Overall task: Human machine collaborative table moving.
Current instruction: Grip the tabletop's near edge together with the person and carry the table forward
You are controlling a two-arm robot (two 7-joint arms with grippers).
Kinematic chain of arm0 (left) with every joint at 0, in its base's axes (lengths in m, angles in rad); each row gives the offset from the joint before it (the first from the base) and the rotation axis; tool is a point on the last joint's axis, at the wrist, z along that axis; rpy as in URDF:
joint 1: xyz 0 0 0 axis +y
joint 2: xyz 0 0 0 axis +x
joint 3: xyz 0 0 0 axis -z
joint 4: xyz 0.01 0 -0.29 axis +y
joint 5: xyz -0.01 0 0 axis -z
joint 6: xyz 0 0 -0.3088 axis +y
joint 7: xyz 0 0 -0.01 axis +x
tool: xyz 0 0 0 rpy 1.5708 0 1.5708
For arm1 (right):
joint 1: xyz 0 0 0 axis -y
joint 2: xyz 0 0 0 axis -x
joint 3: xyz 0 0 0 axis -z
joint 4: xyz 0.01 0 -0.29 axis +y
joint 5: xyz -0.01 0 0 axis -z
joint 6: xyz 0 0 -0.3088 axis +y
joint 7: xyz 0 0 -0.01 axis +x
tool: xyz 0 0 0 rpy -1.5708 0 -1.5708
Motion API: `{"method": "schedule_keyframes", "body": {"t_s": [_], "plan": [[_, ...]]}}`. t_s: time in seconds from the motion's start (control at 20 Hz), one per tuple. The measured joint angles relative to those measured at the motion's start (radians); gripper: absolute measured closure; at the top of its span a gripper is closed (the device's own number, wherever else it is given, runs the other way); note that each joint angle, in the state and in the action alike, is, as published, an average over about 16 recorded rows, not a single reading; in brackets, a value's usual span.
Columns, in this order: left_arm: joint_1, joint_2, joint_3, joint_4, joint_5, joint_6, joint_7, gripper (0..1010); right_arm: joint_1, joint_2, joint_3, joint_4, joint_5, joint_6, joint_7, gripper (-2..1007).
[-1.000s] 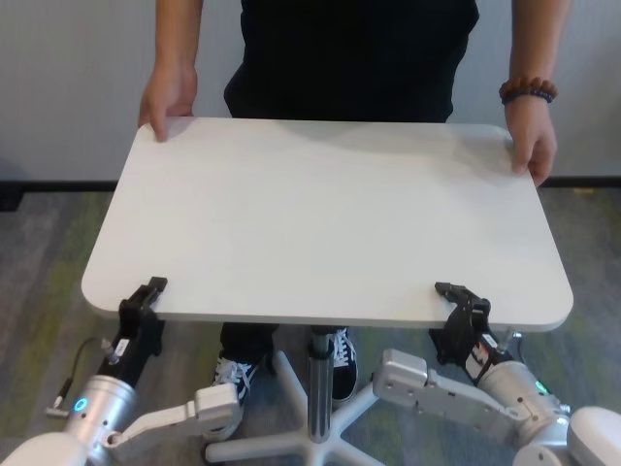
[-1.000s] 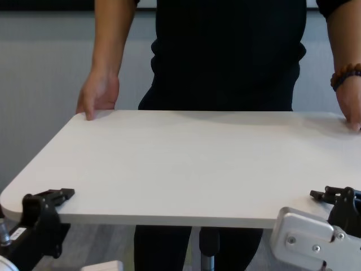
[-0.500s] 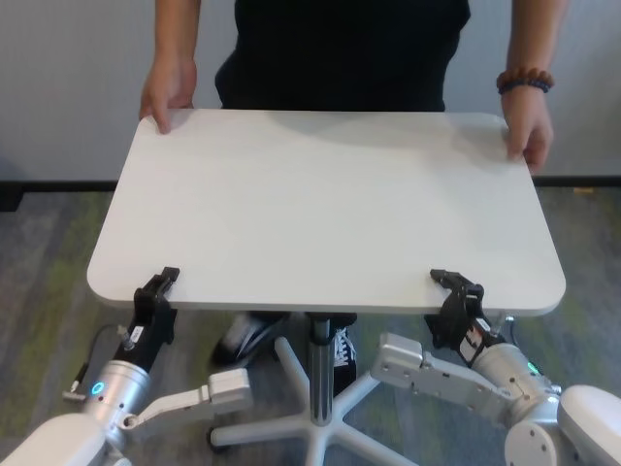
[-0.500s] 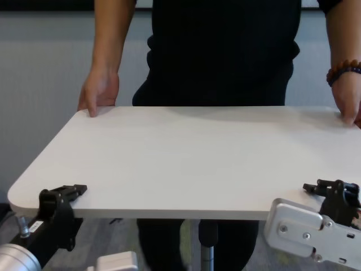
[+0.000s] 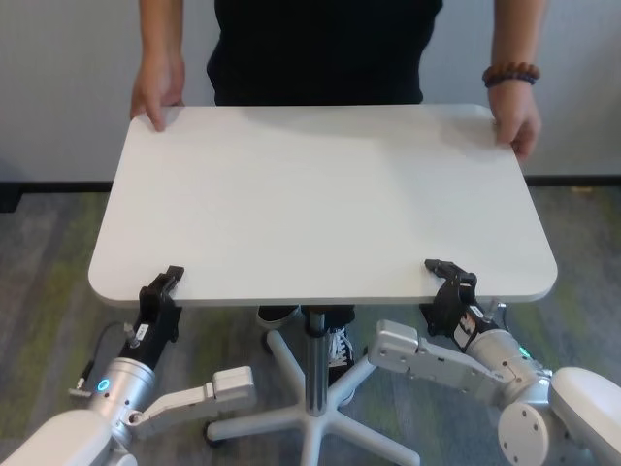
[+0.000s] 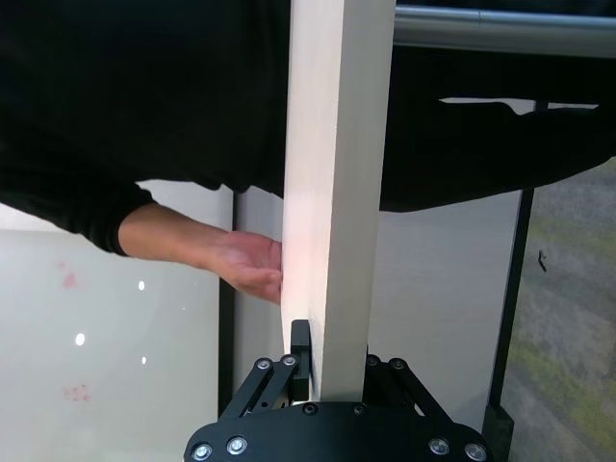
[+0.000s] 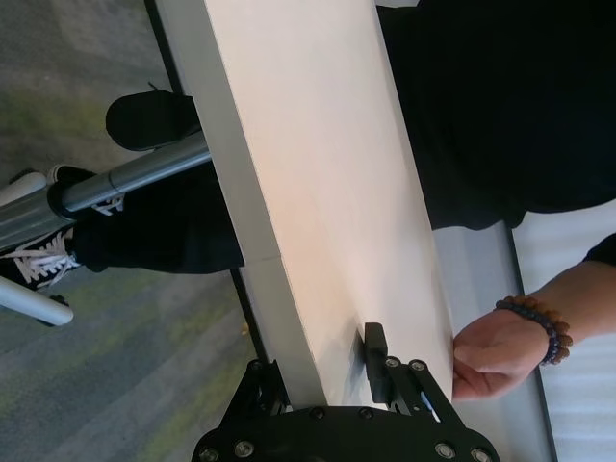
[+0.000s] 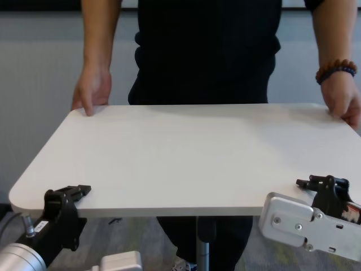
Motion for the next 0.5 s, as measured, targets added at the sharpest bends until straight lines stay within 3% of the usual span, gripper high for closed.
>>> {"method": "schedule_keyframes", "body": {"t_s": [0.5], "plan": [[0.010,0.003,-0.002,-0.012,0.000,-0.003,0.000,778,0.060,-0.038,0.011,0.113,-0.009,-0.059,-0.012,652]]}}
